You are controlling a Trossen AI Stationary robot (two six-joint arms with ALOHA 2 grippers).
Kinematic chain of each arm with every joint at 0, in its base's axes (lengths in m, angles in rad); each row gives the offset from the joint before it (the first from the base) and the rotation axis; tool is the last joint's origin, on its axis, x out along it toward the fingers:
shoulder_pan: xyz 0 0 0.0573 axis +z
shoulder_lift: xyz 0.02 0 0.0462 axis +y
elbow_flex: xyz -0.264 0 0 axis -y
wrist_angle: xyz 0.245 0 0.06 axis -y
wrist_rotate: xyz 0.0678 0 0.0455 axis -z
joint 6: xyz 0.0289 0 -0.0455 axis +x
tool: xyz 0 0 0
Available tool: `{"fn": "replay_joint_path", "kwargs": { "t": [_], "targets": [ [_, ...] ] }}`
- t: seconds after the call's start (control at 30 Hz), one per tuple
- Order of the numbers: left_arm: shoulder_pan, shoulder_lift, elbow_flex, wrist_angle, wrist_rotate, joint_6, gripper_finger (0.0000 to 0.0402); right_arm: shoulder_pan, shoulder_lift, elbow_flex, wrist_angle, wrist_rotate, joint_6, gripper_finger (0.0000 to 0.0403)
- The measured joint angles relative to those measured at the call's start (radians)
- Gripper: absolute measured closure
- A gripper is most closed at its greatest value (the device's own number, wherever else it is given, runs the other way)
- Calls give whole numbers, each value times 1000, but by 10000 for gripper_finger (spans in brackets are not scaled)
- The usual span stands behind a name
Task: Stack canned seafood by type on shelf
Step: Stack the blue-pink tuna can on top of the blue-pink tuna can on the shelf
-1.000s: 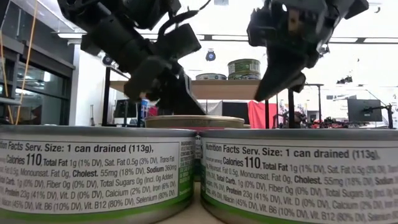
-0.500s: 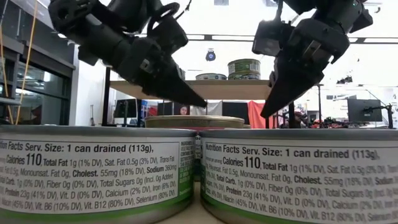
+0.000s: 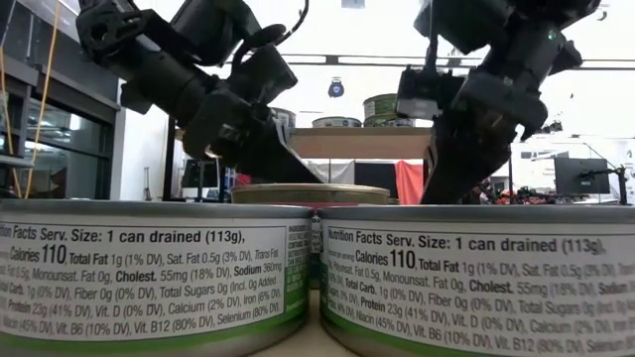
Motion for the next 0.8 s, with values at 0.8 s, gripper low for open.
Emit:
{"fn": "replay_joint_path", "kwargs": {
  "t": [0.8],
  "targets": [
    [-29, 16, -20, 10, -22, -1, 401, -21, 11, 3, 53, 34, -43, 403]
  ]
}}
